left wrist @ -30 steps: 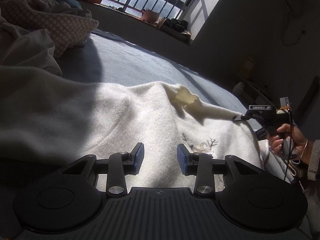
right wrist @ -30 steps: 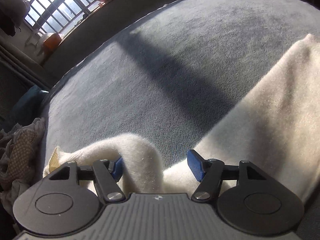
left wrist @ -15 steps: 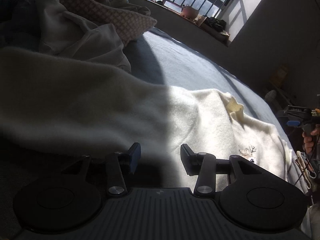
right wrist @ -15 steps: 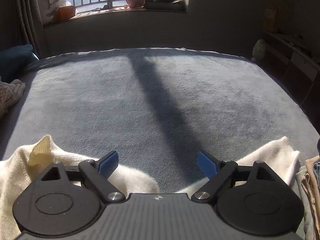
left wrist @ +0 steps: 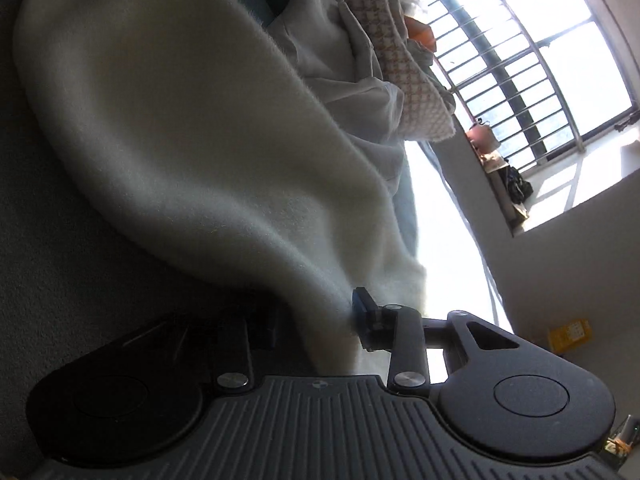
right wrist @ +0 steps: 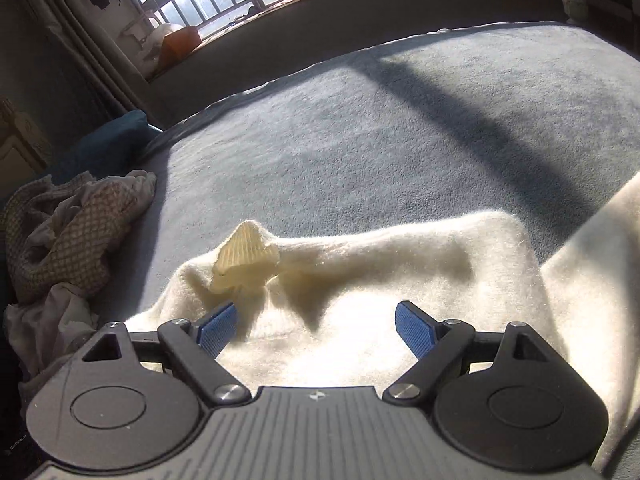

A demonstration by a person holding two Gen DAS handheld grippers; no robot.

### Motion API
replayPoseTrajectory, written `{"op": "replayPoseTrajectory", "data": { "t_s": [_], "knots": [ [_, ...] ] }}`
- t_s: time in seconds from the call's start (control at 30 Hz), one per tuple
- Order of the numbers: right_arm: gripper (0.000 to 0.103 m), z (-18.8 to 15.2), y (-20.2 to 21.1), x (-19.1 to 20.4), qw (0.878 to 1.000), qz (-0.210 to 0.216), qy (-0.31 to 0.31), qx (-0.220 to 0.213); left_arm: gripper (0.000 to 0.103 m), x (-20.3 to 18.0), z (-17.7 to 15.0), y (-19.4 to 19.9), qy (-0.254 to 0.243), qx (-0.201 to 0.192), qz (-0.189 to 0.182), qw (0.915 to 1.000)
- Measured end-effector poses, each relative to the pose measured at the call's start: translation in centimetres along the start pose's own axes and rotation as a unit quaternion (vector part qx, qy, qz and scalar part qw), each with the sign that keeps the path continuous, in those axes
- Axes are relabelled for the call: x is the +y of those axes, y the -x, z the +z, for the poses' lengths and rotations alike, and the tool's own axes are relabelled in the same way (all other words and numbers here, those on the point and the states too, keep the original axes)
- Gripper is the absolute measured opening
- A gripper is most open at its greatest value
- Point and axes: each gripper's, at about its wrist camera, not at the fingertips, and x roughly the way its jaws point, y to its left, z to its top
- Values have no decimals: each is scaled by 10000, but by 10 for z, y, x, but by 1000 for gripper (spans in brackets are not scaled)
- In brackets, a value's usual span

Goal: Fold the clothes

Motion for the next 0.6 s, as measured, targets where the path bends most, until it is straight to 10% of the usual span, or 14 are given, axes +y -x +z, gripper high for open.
{"op": "replayPoseTrajectory", "data": {
  "t_s": [0.2, 0.33, 0.47, 0.6],
  "knots": [
    [88, -14, -8, 21, 9978, -235, 570, 240, 9, -26, -5, 41, -833, -1141, 22, 9900],
    [75, -15, -25, 40, 9925, -409, 1082, 393, 10, -16, -14, 31, -1046, -983, 501, 9884],
    [41, -23, -42, 80, 9806, 524, 1802, 559, 11, -4, -17, 26, -886, -945, 658, 9894],
    [32, -40, -86, 132, 9485, 955, 2772, 1197, 12, -4, -19, 30, -980, -999, 703, 9877]
  ]
}}
